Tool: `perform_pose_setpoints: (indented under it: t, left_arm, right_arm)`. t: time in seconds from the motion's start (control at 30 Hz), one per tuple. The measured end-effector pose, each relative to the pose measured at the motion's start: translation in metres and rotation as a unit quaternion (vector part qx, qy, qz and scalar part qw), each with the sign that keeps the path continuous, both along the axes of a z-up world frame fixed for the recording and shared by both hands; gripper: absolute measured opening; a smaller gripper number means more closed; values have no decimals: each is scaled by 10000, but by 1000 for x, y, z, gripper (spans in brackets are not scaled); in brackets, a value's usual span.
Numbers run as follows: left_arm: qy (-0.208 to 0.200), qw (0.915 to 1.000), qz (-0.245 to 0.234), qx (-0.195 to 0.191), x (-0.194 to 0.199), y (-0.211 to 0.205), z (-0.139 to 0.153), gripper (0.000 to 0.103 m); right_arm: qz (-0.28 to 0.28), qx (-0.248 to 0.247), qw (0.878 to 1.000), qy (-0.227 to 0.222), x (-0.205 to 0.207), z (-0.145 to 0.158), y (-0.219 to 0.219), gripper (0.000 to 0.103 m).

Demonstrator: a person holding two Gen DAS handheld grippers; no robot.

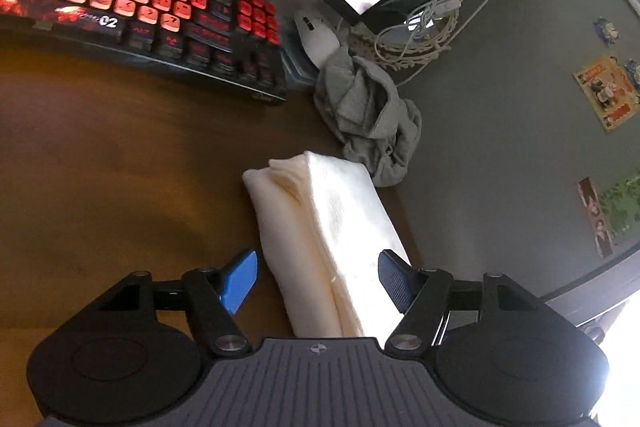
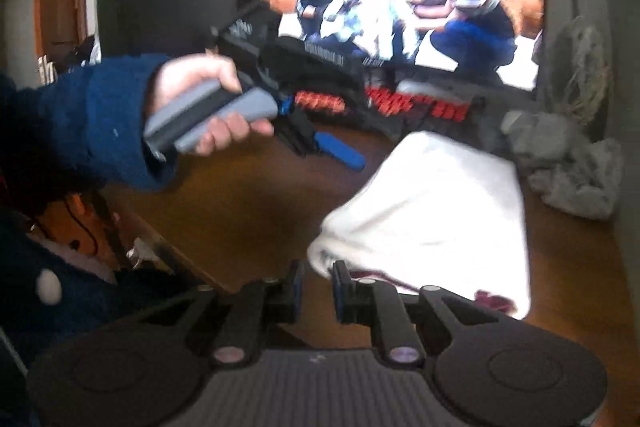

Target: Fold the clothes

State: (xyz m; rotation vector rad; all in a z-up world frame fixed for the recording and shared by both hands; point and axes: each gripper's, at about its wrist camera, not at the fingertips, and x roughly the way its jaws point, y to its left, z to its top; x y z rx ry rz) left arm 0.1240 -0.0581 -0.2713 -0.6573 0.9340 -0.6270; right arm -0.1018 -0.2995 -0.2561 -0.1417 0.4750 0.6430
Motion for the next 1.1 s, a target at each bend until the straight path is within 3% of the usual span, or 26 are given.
perform_pose_setpoints:
  t: [0.03, 0.1, 0.23, 0.3, 0.4, 0.47, 0.53, 0.87, 1.1]
  left_arm:
    - [-7, 10000, 12, 50, 2, -2, 1, 66]
    - [-27, 9998, 81, 152, 7, -3, 3, 67]
    - [13, 9989, 152, 439, 15, -7, -4, 67]
    - [35, 9992, 153, 357, 15, -6, -7, 66]
    - [-26, 9994, 171, 298, 16, -4, -8, 57]
    - [-111, 9992, 131, 348, 16, -4, -8, 36]
    - [-92, 9995, 52, 294, 16, -5, -11, 31]
    - [-152, 9997, -19, 208, 11, -1, -15, 29]
    - [-412, 9975, -71, 574, 4, -2, -2, 28]
  right_arm:
    - [-120, -81, 9997, -198, -1, 3, 3, 28]
    - [-379, -302, 9968, -629, -3, 7, 11, 38]
    - [-685, -610, 9902, -1054, 7, 3, 32, 36]
    - [-652, -657, 9905, -1018, 15, -3, 42, 34]
    - [-578, -714, 9914, -937, 26, -14, 56, 24]
    - [-538, -853, 9909, -889, 28, -21, 66, 19]
    - [-575, -917, 9900, -905, 28, -25, 71, 19]
    - [-784, -892, 9912, -592, 27, -19, 78, 19]
    - [-818, -883, 9914, -519, 29, -16, 79, 19]
